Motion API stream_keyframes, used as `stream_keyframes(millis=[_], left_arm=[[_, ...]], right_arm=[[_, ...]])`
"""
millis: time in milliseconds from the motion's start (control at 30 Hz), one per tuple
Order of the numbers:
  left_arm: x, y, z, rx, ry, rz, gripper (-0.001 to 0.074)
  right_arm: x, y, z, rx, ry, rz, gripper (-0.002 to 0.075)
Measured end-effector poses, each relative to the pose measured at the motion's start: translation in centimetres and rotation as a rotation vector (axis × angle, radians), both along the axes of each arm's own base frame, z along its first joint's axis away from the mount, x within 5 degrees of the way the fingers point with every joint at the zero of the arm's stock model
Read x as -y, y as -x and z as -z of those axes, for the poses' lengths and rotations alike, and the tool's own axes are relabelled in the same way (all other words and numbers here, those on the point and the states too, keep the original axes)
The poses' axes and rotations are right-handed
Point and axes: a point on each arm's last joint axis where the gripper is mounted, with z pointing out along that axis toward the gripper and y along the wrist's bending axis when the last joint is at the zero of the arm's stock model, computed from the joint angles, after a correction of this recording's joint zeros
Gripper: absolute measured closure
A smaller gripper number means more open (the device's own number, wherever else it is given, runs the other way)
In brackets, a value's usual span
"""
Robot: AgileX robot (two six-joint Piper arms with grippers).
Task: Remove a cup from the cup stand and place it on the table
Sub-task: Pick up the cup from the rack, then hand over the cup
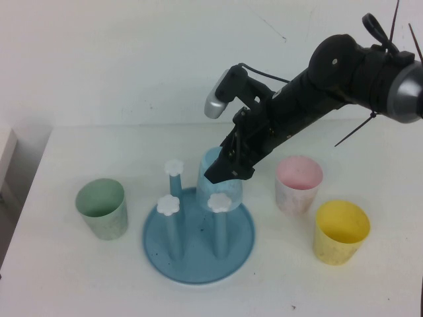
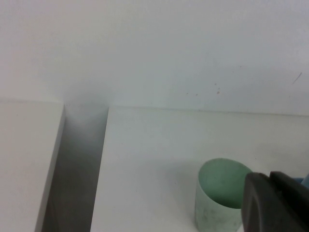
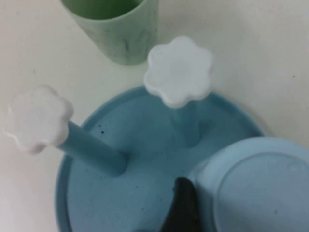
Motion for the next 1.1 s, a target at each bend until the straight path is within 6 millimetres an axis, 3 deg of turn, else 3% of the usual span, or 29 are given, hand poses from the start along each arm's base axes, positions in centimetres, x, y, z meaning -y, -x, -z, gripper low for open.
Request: stream_keyframes(millis=[267, 567, 667, 933, 1100], left_arm=[[0.0, 0.0, 0.0, 0.0, 0.0, 0.0, 0.0738], [0.1, 0.1, 0.3, -0.033, 0.036, 0.006, 0.0738], [0.5, 0.1, 0.3, -0.051, 0.156, 0.015, 0.0738], [2.2, 0.4, -0.5, -0.108, 0.759, 0.071, 0.0717], [2.6, 0.4, -1.0, -0.115, 0.953, 0.087, 0.0715]], right_arm=[[0.1, 0.2, -0.6, 0.006, -0.004, -0.008, 0.0174], [1.0, 2.0, -6.6, 0.122, -0.064, -0.009, 0.0174], [1.4, 2.8, -8.7, 0.165, -0.087, -0.005, 0.0174], [1.6, 5.5, -14.3, 0.16, -0.315, 0.013, 0.0174], [1.2, 6.6, -15.8, 0.076, -0.456, -0.006, 0.0174]])
